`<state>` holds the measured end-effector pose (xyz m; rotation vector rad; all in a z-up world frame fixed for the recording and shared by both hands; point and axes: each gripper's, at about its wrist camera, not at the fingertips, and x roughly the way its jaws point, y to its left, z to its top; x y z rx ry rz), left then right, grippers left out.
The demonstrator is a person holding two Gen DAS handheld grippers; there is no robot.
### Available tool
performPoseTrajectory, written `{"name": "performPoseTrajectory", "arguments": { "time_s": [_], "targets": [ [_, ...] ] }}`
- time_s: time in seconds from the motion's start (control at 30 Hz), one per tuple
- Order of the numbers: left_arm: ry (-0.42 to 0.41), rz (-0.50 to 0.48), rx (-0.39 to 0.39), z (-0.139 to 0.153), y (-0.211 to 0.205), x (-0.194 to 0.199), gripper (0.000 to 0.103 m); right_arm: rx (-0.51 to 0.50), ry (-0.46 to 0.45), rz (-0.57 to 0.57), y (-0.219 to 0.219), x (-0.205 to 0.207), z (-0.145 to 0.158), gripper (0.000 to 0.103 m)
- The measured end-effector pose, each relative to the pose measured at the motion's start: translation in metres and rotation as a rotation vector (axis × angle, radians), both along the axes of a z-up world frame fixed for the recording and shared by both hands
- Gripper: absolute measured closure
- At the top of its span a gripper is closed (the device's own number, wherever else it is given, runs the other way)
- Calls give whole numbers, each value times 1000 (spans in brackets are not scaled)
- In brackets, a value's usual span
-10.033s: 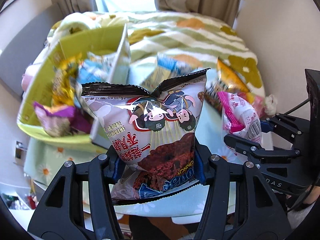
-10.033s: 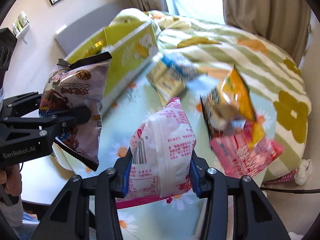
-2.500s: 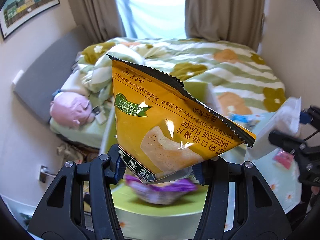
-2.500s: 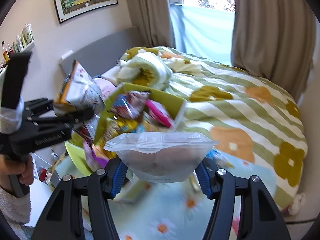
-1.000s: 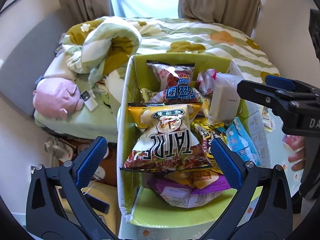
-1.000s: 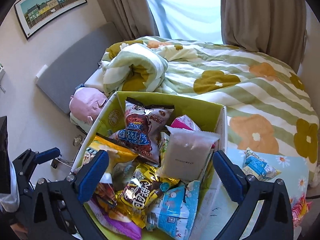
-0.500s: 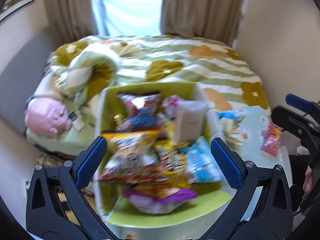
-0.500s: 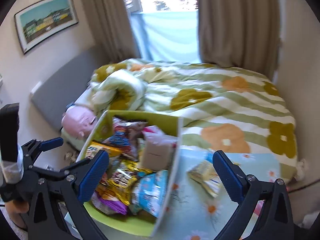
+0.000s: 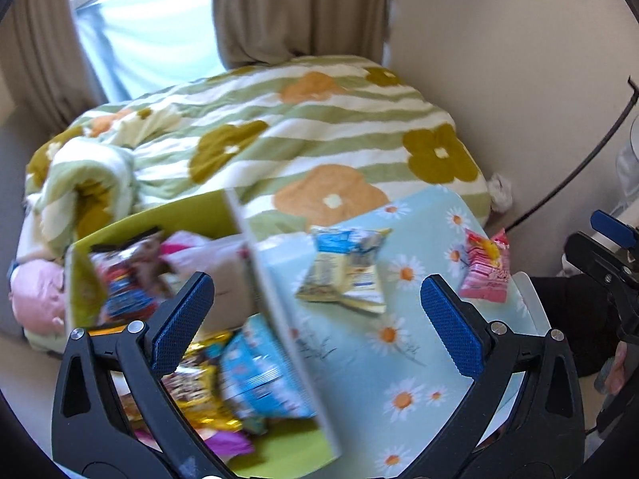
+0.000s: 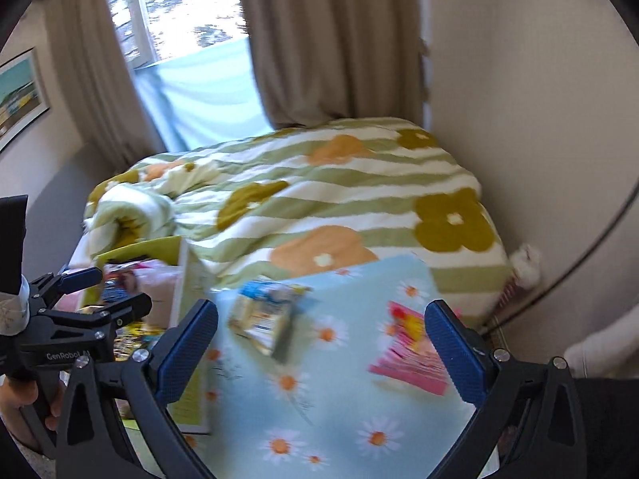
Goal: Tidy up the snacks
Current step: 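Grasp the blue-white snack bag with the left tool while the right tool grasps the pink candy packet, then carry both packets over the box and open both tools to release them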
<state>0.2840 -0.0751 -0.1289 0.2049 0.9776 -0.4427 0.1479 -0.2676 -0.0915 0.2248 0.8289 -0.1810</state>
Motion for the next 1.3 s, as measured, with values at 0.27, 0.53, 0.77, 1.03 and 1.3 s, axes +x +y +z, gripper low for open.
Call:
{"name": "performPoseTrajectory", "arguments": {
  "time_s": [0.27,0.53,0.77,1.03,1.3],
  "targets": [
    [96,3,115,-60,-61,33,0,52,100,-81,-60,-6,-36,0],
    [162,-4,255,-128,-92,70,0,98,179,-121,-92,14,-99,0],
    [202,-14,381,-175,-108,87,0,136,227,-154,-101,22,-146,0],
    [274,-23,373,-201,-112,91,34,130,257,-170,-105,31,-170,0],
    [267,-29,360,-200,-113,84,51,131,280,-171,-110,41,-186,6]
  ]
}}
